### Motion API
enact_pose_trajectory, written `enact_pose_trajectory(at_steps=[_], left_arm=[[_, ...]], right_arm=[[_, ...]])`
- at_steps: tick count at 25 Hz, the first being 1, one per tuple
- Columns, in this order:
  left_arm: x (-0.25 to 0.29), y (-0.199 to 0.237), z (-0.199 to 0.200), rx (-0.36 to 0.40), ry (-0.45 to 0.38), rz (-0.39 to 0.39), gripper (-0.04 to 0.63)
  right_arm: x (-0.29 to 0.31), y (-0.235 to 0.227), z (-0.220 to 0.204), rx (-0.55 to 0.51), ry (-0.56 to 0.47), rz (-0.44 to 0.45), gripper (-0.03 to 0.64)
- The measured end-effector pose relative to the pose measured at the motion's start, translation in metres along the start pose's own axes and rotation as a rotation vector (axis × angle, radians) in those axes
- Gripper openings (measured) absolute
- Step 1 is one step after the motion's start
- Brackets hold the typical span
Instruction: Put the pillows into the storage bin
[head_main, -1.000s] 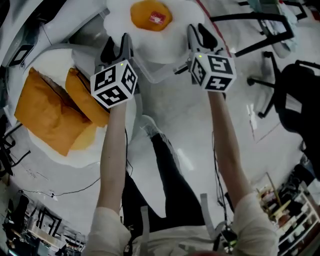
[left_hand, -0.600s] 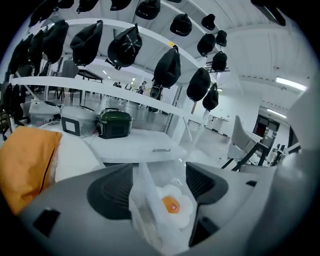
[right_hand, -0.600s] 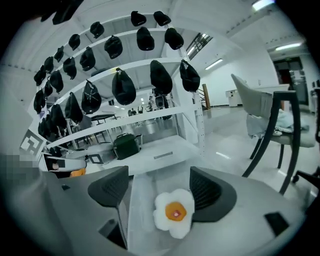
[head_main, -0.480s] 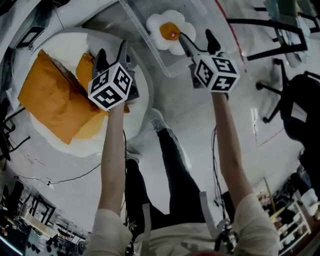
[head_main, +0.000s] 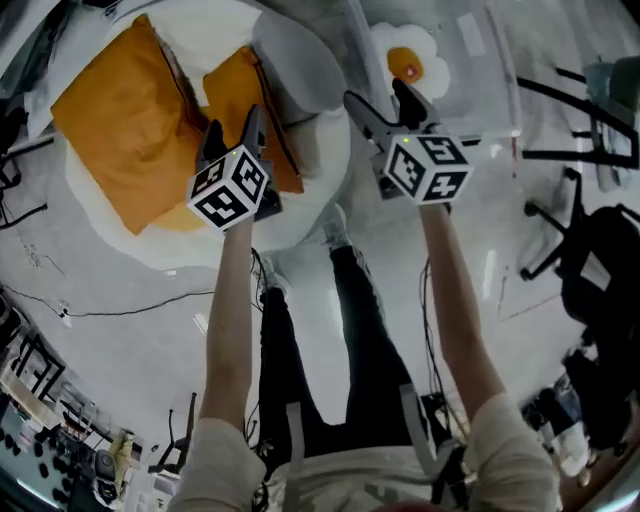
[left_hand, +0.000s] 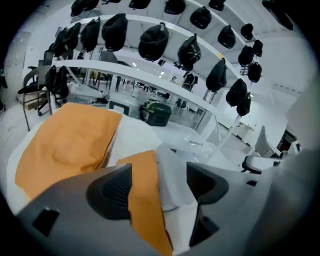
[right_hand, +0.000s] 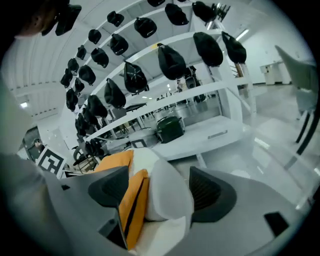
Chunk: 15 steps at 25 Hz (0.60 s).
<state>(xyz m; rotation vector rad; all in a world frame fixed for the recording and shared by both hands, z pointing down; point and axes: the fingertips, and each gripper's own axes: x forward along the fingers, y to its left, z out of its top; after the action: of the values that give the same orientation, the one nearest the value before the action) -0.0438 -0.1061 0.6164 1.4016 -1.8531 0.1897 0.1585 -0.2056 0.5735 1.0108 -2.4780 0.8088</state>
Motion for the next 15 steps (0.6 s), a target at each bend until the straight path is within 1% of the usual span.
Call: enact_pose_trajectory(at_steps=[2, 4, 6, 9, 11, 13, 15], left_arm=[[-0.007, 0.036, -0.027, -0.058, 0.042, 0.019, 0.316], [-0.012, 0.072, -0.054, -0.099, 0.086, 0.036, 0.316], [-0.015, 0.098, -0.084, -0.148, 0.139, 0.040, 0.316], [-0.017, 0.103, -0.137, -0.242, 0.229, 0.010, 0.316], [-0.016, 0.104, -0.166, -0.288, 0.273, -0.026, 0.316], [-0.016, 0.110, -0.187, -0.336, 0.296, -0.068, 0.316], [-0.016, 0.111, -0.204, -0.429, 0.303, -0.126, 0.316]], right_arm=[[0.016, 0.025, -0.034, 0.037, 0.061, 0.039, 0.347], [0.035, 0.053, -0.071, 0.080, 0.125, 0.076, 0.347], [0.050, 0.077, -0.112, 0.091, 0.202, 0.113, 0.347], [0.058, 0.092, -0.170, 0.061, 0.322, 0.159, 0.347], [0.063, 0.096, -0.197, 0.072, 0.376, 0.169, 0.347], [0.067, 0.105, -0.220, 0.112, 0.412, 0.176, 0.347], [0.066, 0.111, -0.239, 0.118, 0.448, 0.184, 0.347]])
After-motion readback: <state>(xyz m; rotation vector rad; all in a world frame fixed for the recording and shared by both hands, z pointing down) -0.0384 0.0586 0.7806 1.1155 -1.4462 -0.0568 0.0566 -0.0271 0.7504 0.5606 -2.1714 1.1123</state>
